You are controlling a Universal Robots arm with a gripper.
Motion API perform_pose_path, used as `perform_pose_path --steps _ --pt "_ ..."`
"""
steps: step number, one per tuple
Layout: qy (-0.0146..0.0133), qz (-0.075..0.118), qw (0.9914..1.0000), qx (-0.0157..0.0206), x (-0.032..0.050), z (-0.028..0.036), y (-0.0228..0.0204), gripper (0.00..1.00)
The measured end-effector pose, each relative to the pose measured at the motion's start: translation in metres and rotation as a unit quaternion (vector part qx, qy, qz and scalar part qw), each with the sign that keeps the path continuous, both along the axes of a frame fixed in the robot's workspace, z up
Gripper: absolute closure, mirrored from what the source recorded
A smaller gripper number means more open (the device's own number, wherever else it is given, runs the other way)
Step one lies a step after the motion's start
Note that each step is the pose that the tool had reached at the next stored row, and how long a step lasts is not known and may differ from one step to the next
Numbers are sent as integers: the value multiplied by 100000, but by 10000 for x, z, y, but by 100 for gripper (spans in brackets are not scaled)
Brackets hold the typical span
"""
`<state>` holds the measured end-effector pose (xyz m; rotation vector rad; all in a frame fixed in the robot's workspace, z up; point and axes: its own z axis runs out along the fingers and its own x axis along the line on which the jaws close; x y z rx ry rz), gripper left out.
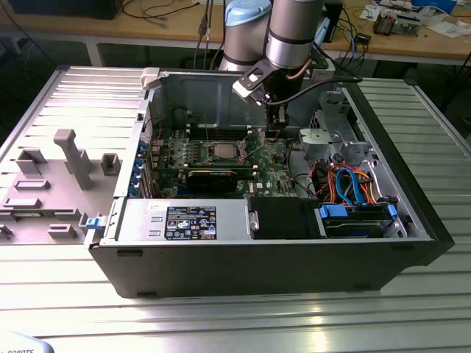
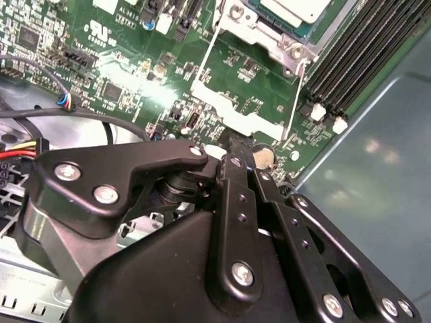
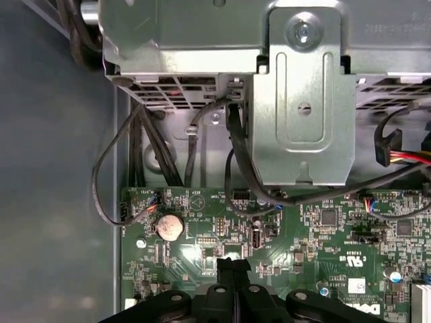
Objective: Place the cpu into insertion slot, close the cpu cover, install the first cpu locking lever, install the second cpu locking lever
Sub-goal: 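Close the cpu cover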
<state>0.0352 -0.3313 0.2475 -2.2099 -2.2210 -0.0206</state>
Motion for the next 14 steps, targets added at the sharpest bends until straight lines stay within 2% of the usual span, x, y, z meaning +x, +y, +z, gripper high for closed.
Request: perform_pose_path --steps 14 --pt "-2 10 100000 -6 -38 -3 0 89"
